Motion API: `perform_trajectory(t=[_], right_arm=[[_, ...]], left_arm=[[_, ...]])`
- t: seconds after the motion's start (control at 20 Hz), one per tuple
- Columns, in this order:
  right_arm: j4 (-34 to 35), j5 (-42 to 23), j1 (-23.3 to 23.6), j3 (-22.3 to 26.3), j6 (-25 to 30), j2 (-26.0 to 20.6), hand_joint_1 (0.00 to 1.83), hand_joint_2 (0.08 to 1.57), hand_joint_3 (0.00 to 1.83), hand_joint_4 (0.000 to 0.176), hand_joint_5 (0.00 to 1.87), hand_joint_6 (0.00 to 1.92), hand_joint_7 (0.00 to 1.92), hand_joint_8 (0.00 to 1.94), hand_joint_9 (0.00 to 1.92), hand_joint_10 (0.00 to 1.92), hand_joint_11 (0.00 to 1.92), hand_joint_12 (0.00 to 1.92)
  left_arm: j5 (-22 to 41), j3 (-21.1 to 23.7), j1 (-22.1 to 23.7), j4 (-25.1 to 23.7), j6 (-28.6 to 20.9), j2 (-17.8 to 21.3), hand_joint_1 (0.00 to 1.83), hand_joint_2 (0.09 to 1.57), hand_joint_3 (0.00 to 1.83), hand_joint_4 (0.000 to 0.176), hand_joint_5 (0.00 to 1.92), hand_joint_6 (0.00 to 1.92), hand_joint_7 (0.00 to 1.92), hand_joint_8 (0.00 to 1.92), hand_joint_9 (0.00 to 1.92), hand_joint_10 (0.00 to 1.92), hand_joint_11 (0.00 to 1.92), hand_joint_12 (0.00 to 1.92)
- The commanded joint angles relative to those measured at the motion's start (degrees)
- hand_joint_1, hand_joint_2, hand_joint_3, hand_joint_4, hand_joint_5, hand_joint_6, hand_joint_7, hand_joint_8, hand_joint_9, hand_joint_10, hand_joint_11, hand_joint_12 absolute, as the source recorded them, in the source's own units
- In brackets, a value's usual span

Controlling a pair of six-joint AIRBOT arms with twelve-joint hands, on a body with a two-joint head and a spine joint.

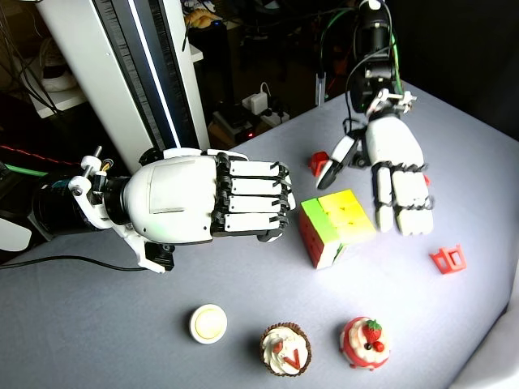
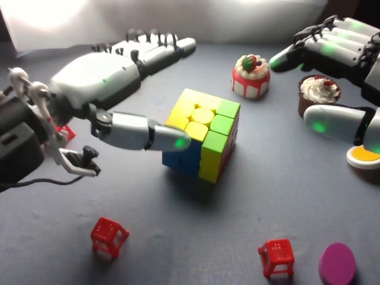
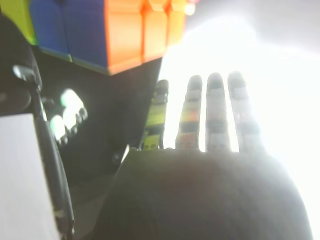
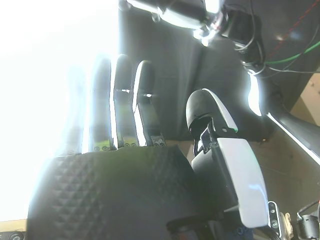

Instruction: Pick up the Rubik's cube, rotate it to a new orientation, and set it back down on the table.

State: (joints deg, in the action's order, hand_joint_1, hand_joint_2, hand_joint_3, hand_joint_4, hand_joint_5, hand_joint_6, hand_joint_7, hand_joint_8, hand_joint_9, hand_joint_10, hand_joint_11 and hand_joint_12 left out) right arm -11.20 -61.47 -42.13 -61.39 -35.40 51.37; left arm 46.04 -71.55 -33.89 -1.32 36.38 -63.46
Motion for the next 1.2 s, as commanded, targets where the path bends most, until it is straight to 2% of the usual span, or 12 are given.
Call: perform_trajectory(t=[0.0,0.05,0.1,0.15,0.2,0.25,0.35,0.5,0.8,0.9,1.05,1.15], right_arm=[[2.2,-8.0,0.0,0.3,0.3,-0.7,0.00,1.45,0.00,0.000,0.01,0.55,0.18,0.27,0.03,1.01,0.00,1.66],[2.7,-8.3,-0.1,0.5,0.3,-1.0,0.00,1.44,0.00,0.000,0.02,0.47,0.20,0.17,0.01,0.93,0.00,1.55],[3.0,-8.4,-0.2,0.6,0.3,-1.3,0.00,1.43,0.00,0.000,0.02,0.43,0.19,0.11,0.00,0.80,0.00,1.41],[3.3,-8.6,-0.3,0.8,0.3,-1.4,0.00,1.44,0.00,0.000,0.01,0.42,0.17,0.07,0.00,0.68,0.00,1.25],[3.5,-8.7,-0.4,0.9,0.3,-1.6,0.00,1.43,0.00,0.000,0.00,0.30,0.12,0.03,0.00,0.51,0.00,0.99],[3.9,-8.8,-0.5,1.1,0.3,-1.8,0.00,1.40,0.00,0.000,0.01,0.10,0.04,0.01,0.01,0.23,0.00,0.43],[4.5,-9.1,-0.8,1.2,0.3,-2.0,0.00,1.35,0.00,0.000,0.00,0.00,0.00,0.00,0.00,0.01,0.00,0.02],[6.4,-9.7,-1.6,1.5,0.3,-2.4,0.00,1.26,0.00,0.024,0.00,0.00,0.00,0.00,0.00,0.00,0.00,0.00],[11.0,-10.7,-3.7,2.4,0.3,-4.1,0.00,1.22,0.00,0.017,0.00,0.00,0.00,0.00,0.00,0.00,0.00,0.00],[11.7,-12.1,-4.2,2.6,0.3,-4.5,0.00,1.19,0.00,0.005,0.00,0.00,0.00,0.00,0.00,0.00,0.00,0.00],[12.8,-14.9,-5.4,3.3,0.3,-5.7,0.00,1.21,0.00,0.055,0.00,0.00,0.00,0.00,0.00,0.00,0.00,0.00],[13.8,-17.6,-6.1,4.0,0.3,-6.9,0.05,1.18,0.00,0.021,0.00,0.00,0.00,0.00,0.00,0.00,0.00,0.00]], left_arm=[[11.0,0.6,-0.1,0.2,-0.1,1.0,0.18,0.91,0.00,0.171,0.00,0.00,0.00,0.00,0.00,0.00,0.00,0.00],[13.1,1.3,-0.6,0.2,-0.1,1.9,0.16,0.97,0.02,0.087,0.00,0.00,0.00,0.00,0.00,0.00,0.00,0.00],[14.9,1.8,-1.1,0.4,-0.1,2.6,0.19,0.98,0.03,0.118,0.00,0.00,0.00,0.00,0.00,0.00,0.00,0.00],[16.0,2.1,-1.4,0.6,-0.1,3.0,0.22,1.06,0.00,0.104,0.00,0.00,0.00,0.00,0.00,0.00,0.00,0.61],[17.4,2.6,-2.0,0.7,0.0,3.6,0.13,1.00,0.00,0.138,0.00,0.00,0.00,0.00,0.00,0.00,0.00,0.98],[18.7,3.0,-2.5,1.1,0.2,4.0,0.13,1.00,0.02,0.168,0.00,0.00,0.00,0.00,0.00,0.00,0.00,0.22],[20.4,3.7,-3.4,1.4,0.6,4.7,0.00,1.02,0.05,0.169,0.00,0.00,0.00,0.00,0.00,0.00,0.00,0.01],[24.1,5.9,-5.6,2.8,3.5,6.8,0.00,1.02,0.05,0.175,0.00,0.00,0.00,0.00,0.00,0.00,0.00,0.00],[29.9,8.3,-10.1,6.1,6.4,9.5,0.00,1.06,0.01,0.154,0.00,0.00,0.00,0.00,0.00,0.00,0.00,0.00],[31.3,8.5,-11.1,6.6,6.6,10.0,0.00,1.12,0.03,0.175,0.00,0.00,0.00,0.00,0.00,0.00,0.03,0.01],[32.7,9.1,-11.8,6.5,7.9,10.8,0.01,1.20,0.07,0.176,0.00,0.00,0.00,0.00,0.00,0.00,0.00,0.00],[34.9,9.8,-12.7,6.7,8.4,11.9,0.00,1.15,0.04,0.160,0.00,0.00,0.00,0.00,0.00,0.00,0.00,0.00]])
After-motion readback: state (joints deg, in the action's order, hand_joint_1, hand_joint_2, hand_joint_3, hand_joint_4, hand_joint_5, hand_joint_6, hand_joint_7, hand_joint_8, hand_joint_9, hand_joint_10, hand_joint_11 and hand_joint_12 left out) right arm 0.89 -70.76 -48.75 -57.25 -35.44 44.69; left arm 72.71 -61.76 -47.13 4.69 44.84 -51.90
